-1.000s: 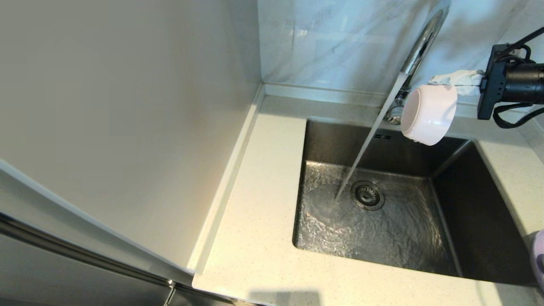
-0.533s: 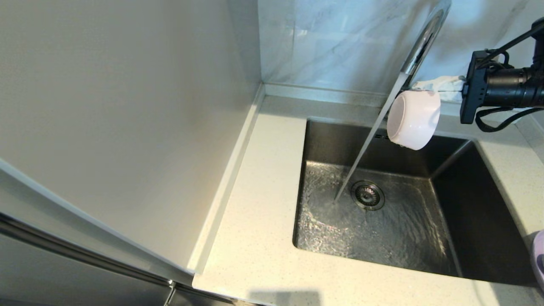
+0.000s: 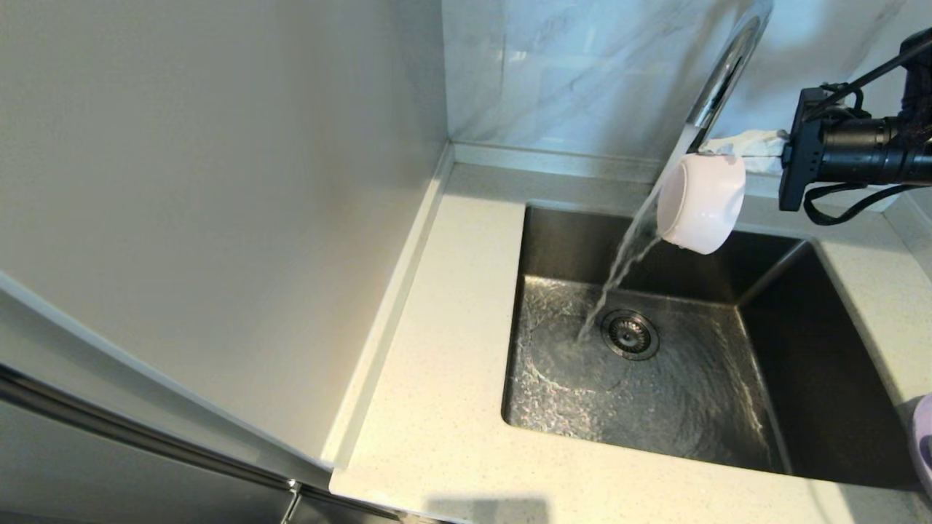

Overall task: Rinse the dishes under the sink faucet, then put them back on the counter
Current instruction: Place the bowl on the table

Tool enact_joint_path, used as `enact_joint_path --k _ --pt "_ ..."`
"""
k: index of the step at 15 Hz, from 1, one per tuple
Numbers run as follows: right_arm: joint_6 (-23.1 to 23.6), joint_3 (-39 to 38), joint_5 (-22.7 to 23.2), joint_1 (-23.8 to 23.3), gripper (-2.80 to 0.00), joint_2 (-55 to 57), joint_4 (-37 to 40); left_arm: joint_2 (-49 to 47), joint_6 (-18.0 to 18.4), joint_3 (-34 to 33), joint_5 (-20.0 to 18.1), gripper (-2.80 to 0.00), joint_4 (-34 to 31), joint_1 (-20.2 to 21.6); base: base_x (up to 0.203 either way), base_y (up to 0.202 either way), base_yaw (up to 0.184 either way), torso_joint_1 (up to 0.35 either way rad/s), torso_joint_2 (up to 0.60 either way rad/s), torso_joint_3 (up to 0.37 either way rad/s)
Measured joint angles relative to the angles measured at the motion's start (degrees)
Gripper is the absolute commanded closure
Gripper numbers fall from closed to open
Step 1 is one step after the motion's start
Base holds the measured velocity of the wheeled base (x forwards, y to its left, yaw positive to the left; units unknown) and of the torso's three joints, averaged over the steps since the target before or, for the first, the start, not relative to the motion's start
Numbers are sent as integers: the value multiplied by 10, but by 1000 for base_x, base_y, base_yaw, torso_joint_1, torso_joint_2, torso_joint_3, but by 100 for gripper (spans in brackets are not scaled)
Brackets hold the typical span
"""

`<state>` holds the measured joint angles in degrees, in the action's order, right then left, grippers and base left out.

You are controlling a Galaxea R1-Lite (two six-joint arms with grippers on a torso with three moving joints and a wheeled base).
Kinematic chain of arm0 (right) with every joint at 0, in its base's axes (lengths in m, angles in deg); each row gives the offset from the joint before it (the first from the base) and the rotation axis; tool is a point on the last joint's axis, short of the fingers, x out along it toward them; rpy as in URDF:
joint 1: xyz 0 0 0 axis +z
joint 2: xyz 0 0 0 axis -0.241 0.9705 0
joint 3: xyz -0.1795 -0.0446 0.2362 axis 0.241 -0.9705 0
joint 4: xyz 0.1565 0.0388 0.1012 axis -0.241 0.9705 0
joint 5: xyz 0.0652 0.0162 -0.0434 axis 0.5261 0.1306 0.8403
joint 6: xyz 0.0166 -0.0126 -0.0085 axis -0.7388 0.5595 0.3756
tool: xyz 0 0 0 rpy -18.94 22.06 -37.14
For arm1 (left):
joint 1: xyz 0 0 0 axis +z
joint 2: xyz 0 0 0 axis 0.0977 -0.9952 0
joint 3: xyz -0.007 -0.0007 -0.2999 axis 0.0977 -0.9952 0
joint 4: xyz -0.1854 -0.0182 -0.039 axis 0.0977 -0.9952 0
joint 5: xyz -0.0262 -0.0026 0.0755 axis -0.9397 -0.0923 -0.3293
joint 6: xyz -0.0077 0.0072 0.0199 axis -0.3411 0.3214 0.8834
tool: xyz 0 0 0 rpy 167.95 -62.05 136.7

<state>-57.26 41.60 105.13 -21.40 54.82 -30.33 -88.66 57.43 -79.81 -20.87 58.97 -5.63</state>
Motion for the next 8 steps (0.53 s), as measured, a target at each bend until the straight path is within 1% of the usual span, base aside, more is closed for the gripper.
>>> enact_joint_path --k 2,4,5,6,7,8 --pt "2 -3 0 -27 0 0 0 0 0 0 0 0 0 0 0 0 0 0 0 0" --pt "13 -4 0 -65 0 -5 -2 0 0 0 0 0 0 0 0 0 0 0 0 0" --pt "34 -2 0 -82 0 -8 -1 0 0 0 0 0 0 0 0 0 0 0 0 0" --pt "67 0 0 -95 0 -11 -1 0 0 0 0 0 0 0 0 0 0 0 0 0" --pt "108 2 -1 -105 0 -15 0 0 0 0 0 0 0 0 0 0 0 0 0 0" --pt "163 4 -3 -113 0 -19 3 0 0 0 0 0 0 0 0 0 0 0 0 0"
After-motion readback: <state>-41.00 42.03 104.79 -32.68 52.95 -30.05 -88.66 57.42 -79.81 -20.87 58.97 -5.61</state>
